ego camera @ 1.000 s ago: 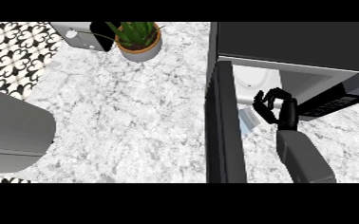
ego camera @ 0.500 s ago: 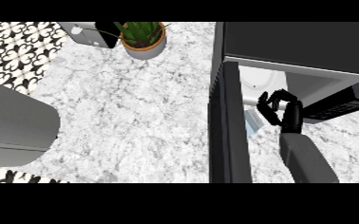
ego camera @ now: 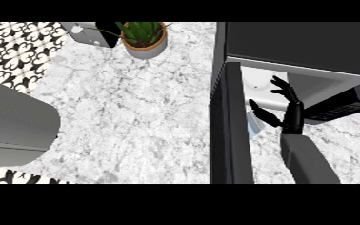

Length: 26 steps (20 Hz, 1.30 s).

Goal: Pick up the milk, place it into the microwave and close the microwave

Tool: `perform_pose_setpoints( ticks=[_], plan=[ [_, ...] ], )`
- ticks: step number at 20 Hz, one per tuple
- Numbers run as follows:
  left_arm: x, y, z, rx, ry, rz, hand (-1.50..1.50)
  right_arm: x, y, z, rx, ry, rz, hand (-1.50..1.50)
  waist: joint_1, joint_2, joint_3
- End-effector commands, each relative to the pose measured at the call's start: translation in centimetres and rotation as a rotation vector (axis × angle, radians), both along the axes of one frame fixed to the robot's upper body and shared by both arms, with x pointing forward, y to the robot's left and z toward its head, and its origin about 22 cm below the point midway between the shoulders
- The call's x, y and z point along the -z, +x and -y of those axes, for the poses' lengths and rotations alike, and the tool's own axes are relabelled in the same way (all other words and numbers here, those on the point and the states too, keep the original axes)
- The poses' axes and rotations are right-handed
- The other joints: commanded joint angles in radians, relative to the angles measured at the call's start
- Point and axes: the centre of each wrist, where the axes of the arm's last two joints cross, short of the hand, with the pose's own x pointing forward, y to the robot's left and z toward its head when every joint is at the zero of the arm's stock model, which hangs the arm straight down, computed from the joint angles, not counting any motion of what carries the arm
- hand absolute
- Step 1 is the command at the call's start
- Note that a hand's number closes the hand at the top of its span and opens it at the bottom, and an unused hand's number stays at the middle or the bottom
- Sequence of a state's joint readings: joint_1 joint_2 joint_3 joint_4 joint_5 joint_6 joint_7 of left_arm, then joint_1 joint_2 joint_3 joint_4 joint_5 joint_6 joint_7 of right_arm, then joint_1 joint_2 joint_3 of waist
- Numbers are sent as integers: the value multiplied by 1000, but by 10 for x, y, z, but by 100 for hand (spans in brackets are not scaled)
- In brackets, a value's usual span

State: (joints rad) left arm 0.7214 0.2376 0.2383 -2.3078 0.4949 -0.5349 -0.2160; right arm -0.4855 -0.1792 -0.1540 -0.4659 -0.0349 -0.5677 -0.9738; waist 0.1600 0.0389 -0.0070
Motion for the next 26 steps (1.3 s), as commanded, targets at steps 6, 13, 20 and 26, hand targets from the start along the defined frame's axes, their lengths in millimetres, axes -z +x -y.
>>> perform_pose_setpoints(
  ticks=[6,13,20,26],
  plan=[
    [2,8,1,27,1,-16,-150,-71,75,-37,-126,-30,-5,-150,87,15,6],
    [4,14,4,55,-2,-42,-150,-87,85,-54,-147,-20,38,-150,70,11,7],
    [11,17,6,49,-14,-74,-150,-107,97,-56,-91,37,39,-150,18,-4,8],
    [19,15,7,48,-18,-119,-150,-111,98,-34,-116,-32,-23,-150,-18,-14,6]
  ],
)
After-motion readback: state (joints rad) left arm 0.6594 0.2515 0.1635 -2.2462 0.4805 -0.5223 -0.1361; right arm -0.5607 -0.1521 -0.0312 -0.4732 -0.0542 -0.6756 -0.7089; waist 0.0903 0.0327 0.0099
